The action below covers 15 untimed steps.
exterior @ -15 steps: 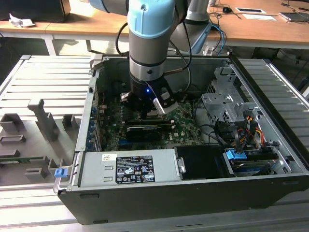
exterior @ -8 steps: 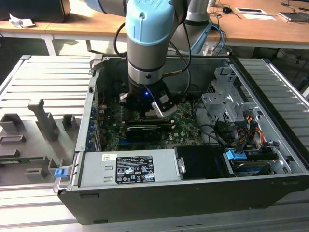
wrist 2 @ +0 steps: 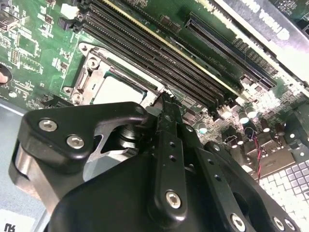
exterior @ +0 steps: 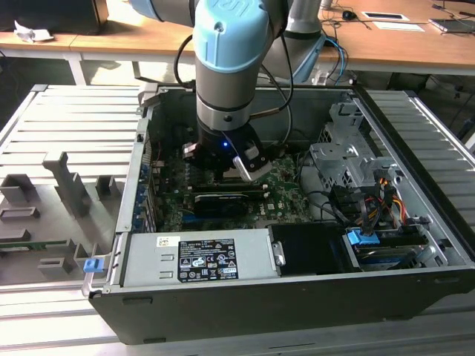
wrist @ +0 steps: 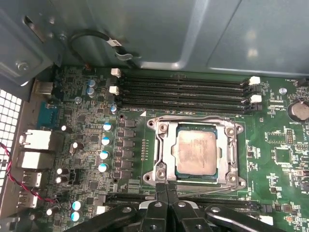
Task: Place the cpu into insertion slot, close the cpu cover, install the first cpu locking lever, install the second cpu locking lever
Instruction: 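Install the second cpu locking lever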
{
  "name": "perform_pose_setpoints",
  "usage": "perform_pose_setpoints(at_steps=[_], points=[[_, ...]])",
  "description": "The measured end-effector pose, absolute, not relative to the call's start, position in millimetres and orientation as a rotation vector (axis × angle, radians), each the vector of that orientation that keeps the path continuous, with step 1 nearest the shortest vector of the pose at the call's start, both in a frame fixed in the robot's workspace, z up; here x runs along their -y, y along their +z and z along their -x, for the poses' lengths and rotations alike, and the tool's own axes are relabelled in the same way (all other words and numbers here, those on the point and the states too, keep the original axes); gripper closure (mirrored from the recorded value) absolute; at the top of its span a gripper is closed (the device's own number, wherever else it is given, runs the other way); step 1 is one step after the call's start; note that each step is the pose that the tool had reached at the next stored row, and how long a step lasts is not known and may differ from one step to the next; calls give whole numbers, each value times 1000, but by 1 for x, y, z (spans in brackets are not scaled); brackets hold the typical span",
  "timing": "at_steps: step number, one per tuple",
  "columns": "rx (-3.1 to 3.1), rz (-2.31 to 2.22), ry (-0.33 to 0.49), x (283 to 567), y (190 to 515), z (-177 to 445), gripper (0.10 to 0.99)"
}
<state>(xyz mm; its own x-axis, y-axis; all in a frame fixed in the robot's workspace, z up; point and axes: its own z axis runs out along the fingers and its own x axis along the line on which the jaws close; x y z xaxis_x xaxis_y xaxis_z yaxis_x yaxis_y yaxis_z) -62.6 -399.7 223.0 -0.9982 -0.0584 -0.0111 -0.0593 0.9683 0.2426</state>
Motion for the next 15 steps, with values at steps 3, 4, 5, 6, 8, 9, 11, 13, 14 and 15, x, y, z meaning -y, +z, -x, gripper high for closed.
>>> perform_pose_setpoints(at_steps=[3, 4, 5, 6, 8, 9, 11, 13, 14, 15], points=[[-3113, 93, 385, 400, 221, 63, 980], [-3113, 93, 385, 400, 221, 63, 980], [-3112, 93, 388, 401, 221, 63, 980], [-3110, 93, 400, 404, 220, 63, 980], [-3109, 93, 413, 407, 220, 64, 980], [-3106, 93, 429, 409, 220, 65, 980], [-3102, 93, 452, 411, 220, 67, 980], [-3101, 93, 461, 411, 217, 69, 980], [-3101, 93, 462, 411, 215, 71, 980], [-3100, 93, 464, 411, 213, 72, 980]])
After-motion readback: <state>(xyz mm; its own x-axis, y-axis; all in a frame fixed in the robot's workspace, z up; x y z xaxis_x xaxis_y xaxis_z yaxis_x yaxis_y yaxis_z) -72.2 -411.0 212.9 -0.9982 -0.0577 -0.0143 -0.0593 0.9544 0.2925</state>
